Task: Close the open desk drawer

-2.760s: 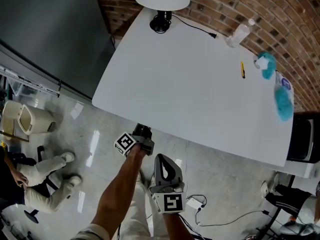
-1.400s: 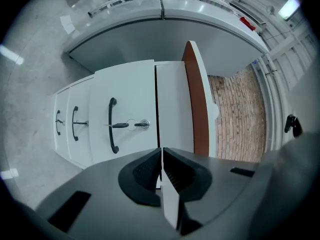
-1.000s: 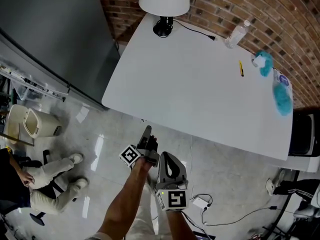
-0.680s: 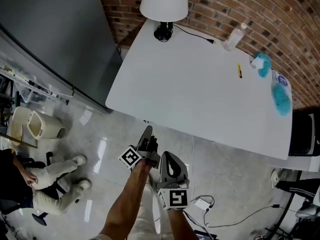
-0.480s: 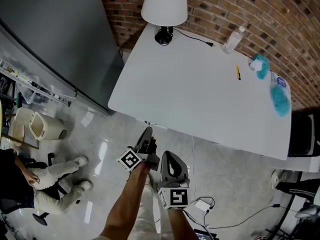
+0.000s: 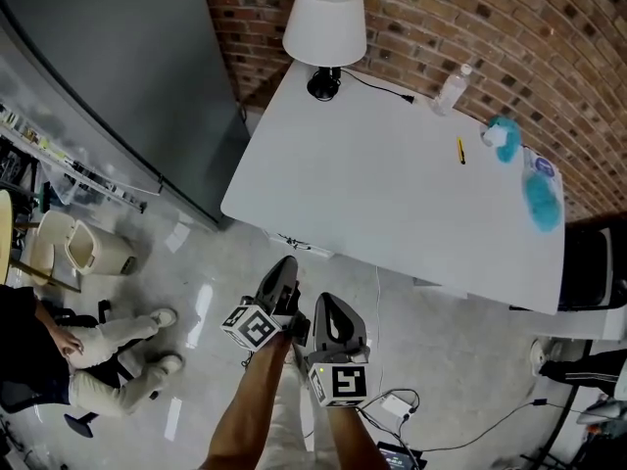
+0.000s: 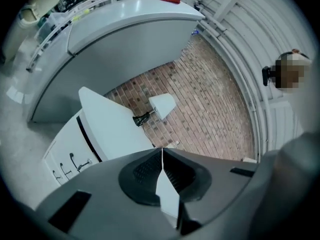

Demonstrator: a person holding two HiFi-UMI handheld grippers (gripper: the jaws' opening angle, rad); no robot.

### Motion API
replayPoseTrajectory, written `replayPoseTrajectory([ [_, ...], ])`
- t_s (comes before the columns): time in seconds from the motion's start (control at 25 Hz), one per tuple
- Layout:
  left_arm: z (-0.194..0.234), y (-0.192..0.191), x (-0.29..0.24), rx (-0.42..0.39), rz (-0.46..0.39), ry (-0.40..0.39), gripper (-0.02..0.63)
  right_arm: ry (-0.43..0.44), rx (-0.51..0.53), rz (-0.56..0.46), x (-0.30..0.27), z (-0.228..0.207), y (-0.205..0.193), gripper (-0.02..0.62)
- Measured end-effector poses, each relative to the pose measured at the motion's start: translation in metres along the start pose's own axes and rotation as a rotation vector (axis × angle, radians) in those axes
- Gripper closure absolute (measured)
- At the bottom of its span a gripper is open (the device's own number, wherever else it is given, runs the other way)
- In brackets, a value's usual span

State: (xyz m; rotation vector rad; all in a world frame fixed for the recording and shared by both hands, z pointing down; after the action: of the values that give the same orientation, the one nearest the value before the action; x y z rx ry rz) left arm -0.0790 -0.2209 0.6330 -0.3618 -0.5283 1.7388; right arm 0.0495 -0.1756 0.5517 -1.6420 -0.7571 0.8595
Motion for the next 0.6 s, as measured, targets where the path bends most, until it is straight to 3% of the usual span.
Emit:
replayPoseTrajectory([
  [0.28, -0.052, 0.027, 0.015, -0.231, 0.01, -0.004, 0.595, 0.002, 0.007, -0.04, 0.008, 0.003, 0.031, 0.594],
  [0.6, -0.118, 0.056, 0.036, -0.421, 0.015, -0.007, 0.595, 0.009, 0.032, -0.09, 0.024, 0.011, 0.072, 0.594],
])
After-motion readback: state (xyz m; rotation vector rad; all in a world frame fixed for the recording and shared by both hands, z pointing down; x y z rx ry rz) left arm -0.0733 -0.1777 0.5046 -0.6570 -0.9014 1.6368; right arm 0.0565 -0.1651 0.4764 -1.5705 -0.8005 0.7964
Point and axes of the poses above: the fingertips, and each gripper's own axes: x backward along the fingers, z to its left, y out of its top, the point moved 5 cm from there along x, backward along the fingers, and after that the axes turned 4 degrees about -z, right-handed, at the moved point
